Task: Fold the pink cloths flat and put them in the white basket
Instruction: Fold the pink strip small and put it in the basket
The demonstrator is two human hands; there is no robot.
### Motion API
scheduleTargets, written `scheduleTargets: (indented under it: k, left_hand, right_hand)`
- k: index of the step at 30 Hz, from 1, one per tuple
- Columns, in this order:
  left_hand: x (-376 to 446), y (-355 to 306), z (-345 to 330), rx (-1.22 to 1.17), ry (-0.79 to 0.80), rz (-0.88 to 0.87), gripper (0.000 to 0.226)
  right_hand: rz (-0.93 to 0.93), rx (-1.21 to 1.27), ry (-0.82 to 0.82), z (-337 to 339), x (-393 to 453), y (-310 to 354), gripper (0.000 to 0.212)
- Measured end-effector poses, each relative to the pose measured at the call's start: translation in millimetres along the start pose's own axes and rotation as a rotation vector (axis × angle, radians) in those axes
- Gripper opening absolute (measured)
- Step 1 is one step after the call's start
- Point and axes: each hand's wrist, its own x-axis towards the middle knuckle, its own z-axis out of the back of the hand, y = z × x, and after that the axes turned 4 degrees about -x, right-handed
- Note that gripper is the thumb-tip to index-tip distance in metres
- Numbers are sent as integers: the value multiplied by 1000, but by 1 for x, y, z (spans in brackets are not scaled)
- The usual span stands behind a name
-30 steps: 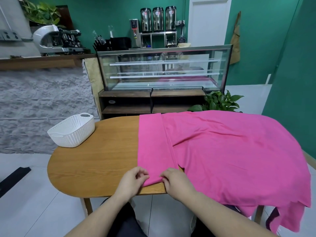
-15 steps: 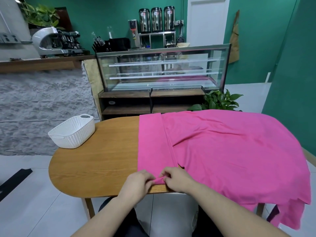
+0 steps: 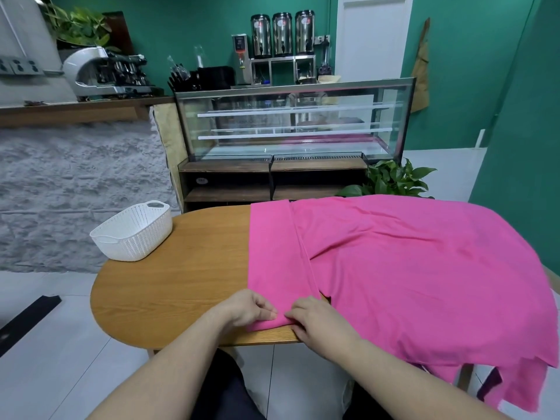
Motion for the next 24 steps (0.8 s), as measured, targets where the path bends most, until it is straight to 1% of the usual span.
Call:
scheduleTargets:
  k: [2,4,5,7,8,9,10,11,13,15,16,18,20,22,24]
  left_hand:
    - [-1,2,-3,-30,-40,-17,12]
    - [-1,8,-9,-29,-127,-75,16]
    - [-3,10,-14,4,-182,-112,14]
    - [-9,16,-26,204,-302,-224,6]
    - [-11,21,-32,334,-360,-332,11]
    - [-15,26,-38,455,-386,-444,17]
    - [-18,30,-41,548,-393,-520,20]
    - [-21,34,-42,637,-406,-562,21]
    - [-23,36,-38,778,-427,-587,19]
    - [-22,33,-34,714,-362,-592,21]
    - [-21,29,-31,659,-327,-560,23]
    - [-17,26,-28,606,-306,-519,29]
    - [-14,25,-25,578,-265,-475,32]
    - [-10,27,-22,559,-214,-446,33]
    - [-5,29,-20,493,-170,-422,30]
  right_hand:
    - [-16,35,-18,-3,0,-1,40]
    - [-49,67,-45,-6,2,0,35]
    - [-57,67,-55,-9,3,0,34]
    - [-63,45,-55,-12,5,1,34]
    - [-69,42,-46,-11,6,1,35]
    - [-75,45,-32,-8,8,0,35]
    - [-84,56,-12,-6,10,-1,35]
    - [-97,71,13,-3,12,-2,34]
    - [-125,119,67,1,17,-3,34]
    - [-152,164,135,5,20,-3,35]
    - [-161,182,163,8,21,-3,35]
    - [-180,226,169,12,21,-3,33]
    - [-185,314,116,11,16,-5,27]
    - [-150,348,60,8,9,-5,22]
    - [-42,221,-10,-1,2,-7,24]
